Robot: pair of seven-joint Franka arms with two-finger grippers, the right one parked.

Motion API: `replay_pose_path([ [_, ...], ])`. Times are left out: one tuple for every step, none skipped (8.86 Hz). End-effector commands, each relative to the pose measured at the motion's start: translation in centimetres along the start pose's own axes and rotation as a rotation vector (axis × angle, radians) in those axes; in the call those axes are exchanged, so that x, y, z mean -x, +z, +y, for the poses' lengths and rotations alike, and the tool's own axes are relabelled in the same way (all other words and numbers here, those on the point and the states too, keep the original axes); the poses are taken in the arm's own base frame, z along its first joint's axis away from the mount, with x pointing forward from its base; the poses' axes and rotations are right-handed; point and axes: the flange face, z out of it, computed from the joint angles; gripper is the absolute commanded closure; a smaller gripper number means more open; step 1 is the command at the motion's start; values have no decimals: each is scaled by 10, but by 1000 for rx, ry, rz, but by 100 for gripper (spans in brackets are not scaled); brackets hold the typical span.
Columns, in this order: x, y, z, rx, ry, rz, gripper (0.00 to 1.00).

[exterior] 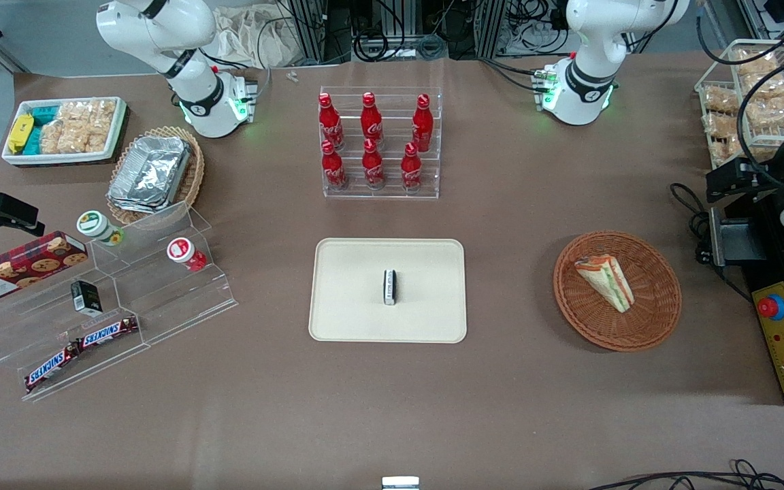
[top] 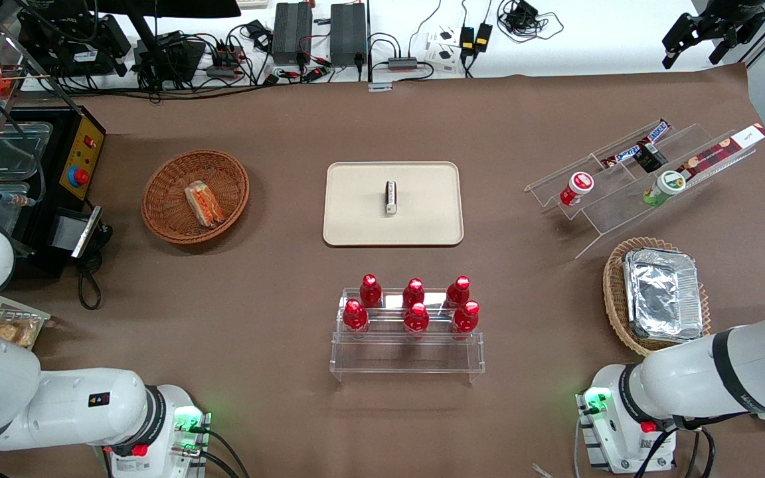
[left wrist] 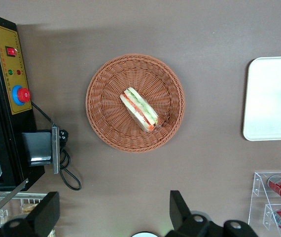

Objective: Place sandwich from basket to tray
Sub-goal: 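Move the left gripper down over the wrapped sandwich in the wicker basket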

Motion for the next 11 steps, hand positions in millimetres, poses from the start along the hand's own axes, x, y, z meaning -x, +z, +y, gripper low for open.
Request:
replay_pose_path([
  [3,-6,-1,11,3,15,0],
  [1,-4,-2,3,3,12,0],
  [0,-1,-3,-3,-1,6,0],
  [-1,10,-2,-4,-10,-23,0],
  [-1,26,-2,-9,-12,-57,0],
  [0,40,2,-6,-9,-103,0],
  [-1,72,3,2,3,-191,1],
  [-7,94,4,-10,3,-184,1],
  [-8,131,5,-10,0,-181,1],
  [-9,165,5,-11,-22,-172,1],
  [-13,197,6,-10,-92,-129,1],
])
